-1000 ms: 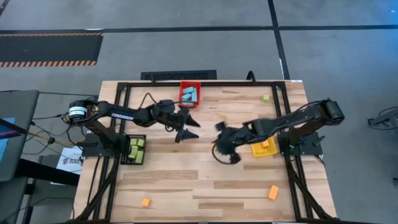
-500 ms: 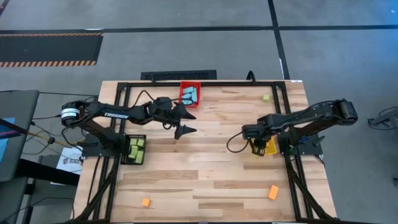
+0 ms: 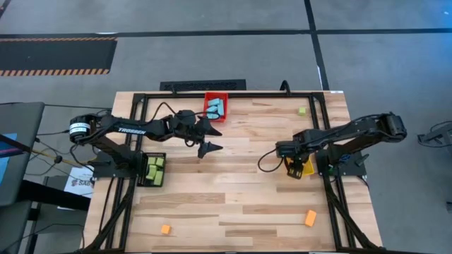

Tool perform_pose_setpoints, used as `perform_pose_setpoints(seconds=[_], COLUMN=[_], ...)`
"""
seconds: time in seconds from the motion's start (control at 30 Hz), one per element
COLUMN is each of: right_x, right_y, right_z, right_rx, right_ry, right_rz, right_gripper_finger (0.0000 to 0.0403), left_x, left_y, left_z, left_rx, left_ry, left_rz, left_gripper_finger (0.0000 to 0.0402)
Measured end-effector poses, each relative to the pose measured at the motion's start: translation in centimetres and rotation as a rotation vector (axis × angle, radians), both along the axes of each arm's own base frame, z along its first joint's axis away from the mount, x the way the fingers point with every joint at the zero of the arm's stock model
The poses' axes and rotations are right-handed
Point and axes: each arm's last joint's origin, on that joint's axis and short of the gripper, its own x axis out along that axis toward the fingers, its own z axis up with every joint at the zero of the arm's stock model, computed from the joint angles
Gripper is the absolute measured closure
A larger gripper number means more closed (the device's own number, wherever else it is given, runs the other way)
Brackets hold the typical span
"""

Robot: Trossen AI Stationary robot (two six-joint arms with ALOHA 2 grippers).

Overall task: Sort & place blocks by color
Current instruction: Put the yellow block into the yellow bin

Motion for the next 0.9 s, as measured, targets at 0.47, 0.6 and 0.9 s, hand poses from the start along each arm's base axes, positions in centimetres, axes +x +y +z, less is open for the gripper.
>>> perform_pose_setpoints(seconds=[0.47, 0.6, 0.9], right_x=[1.6, 0.6, -3.9], right_y=[5.4, 9.9, 16.4], right_z=[4.9, 5.0, 4.4], right_rx=[0.221, 0.234, 0.164], right_ry=[-0.012, -0.048, 0.054], right_rz=[-0.229, -0.267, -0.884], right_gripper_finger=[0.0148, 0.0148, 0.0148], left_x=[-0.2, -0.3, -0.2], left_y=[0.6, 0.6, 0.6], left_z=[-0.1, -0.3, -0.2], left_rx=[0.049, 0.063, 0.123], left_ry=[0.01, 0.026, 0.01], left_rz=[-0.008, -0.018, -0.04], left_gripper_finger=[0.0084, 0.0084, 0.0084])
